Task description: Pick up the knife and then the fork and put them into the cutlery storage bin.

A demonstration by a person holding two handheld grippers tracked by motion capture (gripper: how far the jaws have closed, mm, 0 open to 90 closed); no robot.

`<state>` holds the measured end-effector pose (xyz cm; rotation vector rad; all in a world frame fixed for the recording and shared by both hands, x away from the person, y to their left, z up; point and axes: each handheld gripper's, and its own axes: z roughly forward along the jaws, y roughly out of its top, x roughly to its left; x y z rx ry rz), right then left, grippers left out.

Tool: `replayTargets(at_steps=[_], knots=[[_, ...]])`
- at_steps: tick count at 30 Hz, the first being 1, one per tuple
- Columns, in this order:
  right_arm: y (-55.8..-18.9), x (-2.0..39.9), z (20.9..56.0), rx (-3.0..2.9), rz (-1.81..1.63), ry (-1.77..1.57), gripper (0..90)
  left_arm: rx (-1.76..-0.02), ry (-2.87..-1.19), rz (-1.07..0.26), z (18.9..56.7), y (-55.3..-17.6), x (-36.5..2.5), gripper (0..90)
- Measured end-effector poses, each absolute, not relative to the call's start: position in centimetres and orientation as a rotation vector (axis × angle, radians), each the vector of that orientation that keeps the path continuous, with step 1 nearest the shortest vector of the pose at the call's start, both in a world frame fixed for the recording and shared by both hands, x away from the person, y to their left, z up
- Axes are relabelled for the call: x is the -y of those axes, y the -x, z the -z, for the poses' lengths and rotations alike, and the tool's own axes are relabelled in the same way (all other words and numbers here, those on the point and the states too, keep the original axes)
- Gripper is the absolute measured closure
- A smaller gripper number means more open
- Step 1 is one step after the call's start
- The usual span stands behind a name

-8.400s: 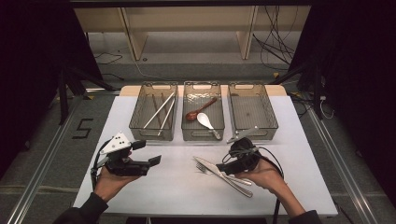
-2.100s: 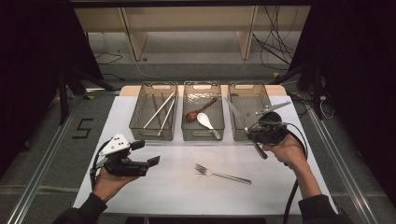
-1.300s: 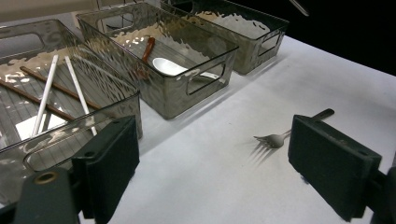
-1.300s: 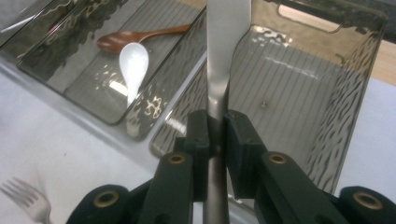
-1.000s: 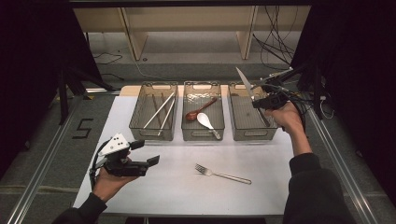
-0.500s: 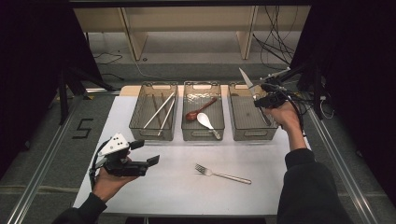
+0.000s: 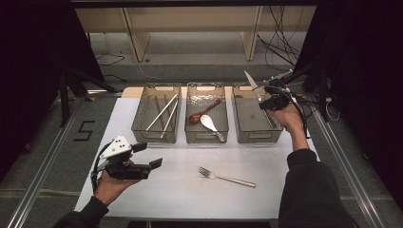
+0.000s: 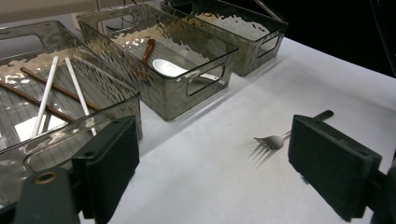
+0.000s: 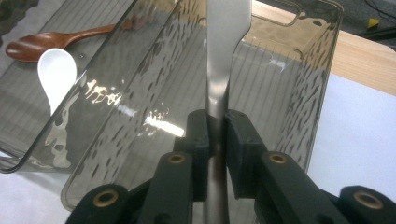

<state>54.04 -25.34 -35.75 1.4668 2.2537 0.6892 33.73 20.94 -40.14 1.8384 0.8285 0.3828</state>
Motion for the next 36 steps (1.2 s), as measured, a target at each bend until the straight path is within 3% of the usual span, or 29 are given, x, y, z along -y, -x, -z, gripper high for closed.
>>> replayTargets(at_steps=[13,16,36], knots=[[-54.7,24.9,36.6,-2.241,-0.611,-1.464,79.0,-0.829,-1.836,-0.381,40.2,-33.8,-20.9,15.9],[-54.7,24.8,36.4,-2.231,-0.668,-1.476,65.1,-0.829,-1.837,-0.382,40.2,-33.8,-20.9,15.9],[-51.1,23.5,35.4,-2.313,-0.807,-1.38,44.6,-0.828,-1.842,-0.388,40.1,-33.7,-20.9,15.8]])
